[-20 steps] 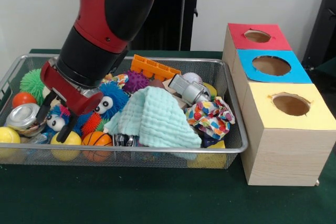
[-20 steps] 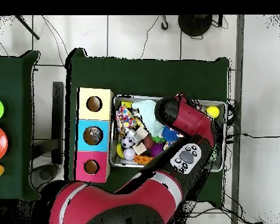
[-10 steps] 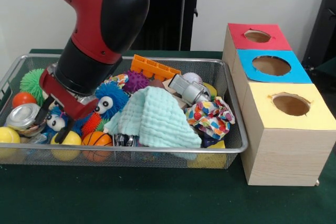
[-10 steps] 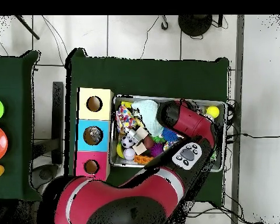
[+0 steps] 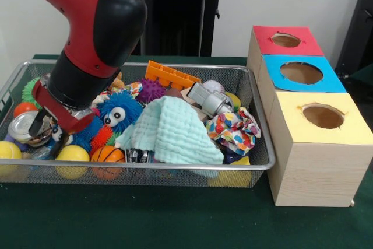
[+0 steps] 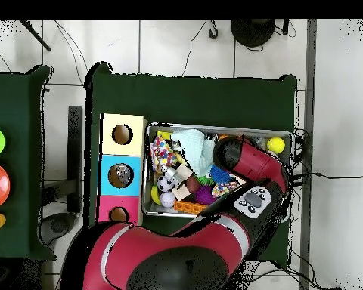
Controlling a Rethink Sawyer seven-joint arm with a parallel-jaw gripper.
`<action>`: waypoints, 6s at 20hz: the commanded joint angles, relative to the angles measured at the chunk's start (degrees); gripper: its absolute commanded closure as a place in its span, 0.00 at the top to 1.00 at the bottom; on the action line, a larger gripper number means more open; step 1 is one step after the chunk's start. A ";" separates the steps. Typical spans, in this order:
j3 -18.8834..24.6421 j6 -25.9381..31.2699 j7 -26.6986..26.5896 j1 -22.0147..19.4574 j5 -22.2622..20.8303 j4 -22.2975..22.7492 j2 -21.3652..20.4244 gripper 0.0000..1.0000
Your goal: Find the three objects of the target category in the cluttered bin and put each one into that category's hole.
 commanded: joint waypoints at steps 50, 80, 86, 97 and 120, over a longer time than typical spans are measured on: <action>19.55 -4.65 6.46 -5.94 -2.52 3.36 -0.05 0.00; -7.20 30.39 11.26 13.71 -2.91 5.37 -18.88 0.00; -5.80 30.18 12.52 14.69 -0.84 9.24 -22.88 0.00; 11.46 10.71 8.30 10.08 7.87 27.99 -31.39 0.00; 27.08 -11.32 8.16 4.46 -3.62 42.13 -38.43 0.00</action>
